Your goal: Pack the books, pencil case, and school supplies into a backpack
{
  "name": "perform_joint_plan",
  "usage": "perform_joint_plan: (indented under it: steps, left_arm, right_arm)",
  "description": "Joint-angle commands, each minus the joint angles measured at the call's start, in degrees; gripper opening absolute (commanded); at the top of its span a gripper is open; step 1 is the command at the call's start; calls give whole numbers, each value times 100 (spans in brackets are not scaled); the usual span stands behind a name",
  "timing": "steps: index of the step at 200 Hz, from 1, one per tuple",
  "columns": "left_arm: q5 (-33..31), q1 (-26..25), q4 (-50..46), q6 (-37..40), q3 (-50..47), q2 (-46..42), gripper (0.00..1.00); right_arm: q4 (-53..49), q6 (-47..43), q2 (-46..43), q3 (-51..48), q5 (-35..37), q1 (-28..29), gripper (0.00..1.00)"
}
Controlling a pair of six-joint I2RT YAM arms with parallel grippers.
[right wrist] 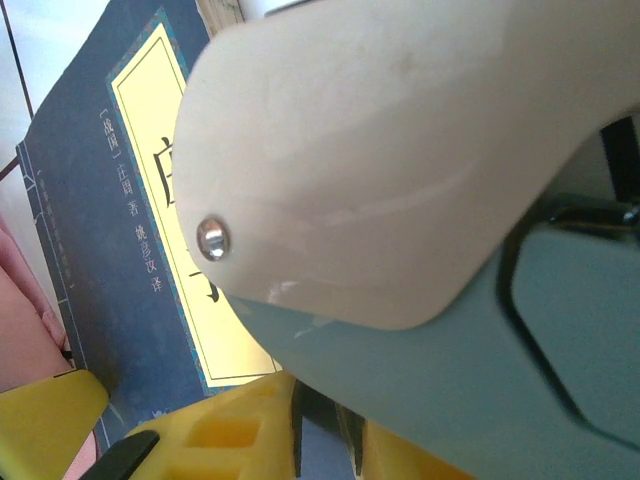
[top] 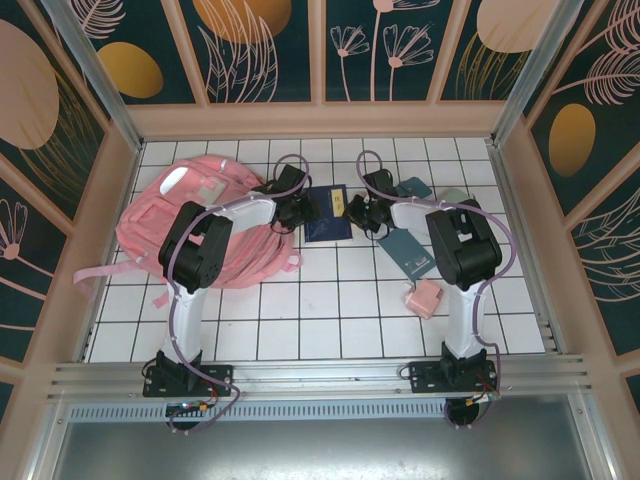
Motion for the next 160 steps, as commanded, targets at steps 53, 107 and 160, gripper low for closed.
perform_joint_plan:
  steps: [53,107,160]
  left_arm:
    - [2894,31,3237,-1223,-1016,-518,39]
    - [2893,215,3167,-1115,-1117,-640,25]
    - [3010,345,3099,-1013,-1205,-986,0]
  right_arm:
    - [-49,-34,257,113,-211,249,22]
    - [-87,-28,75,133,-239,179,22]
    - [227,-60,-638,-218,-578,-79,52]
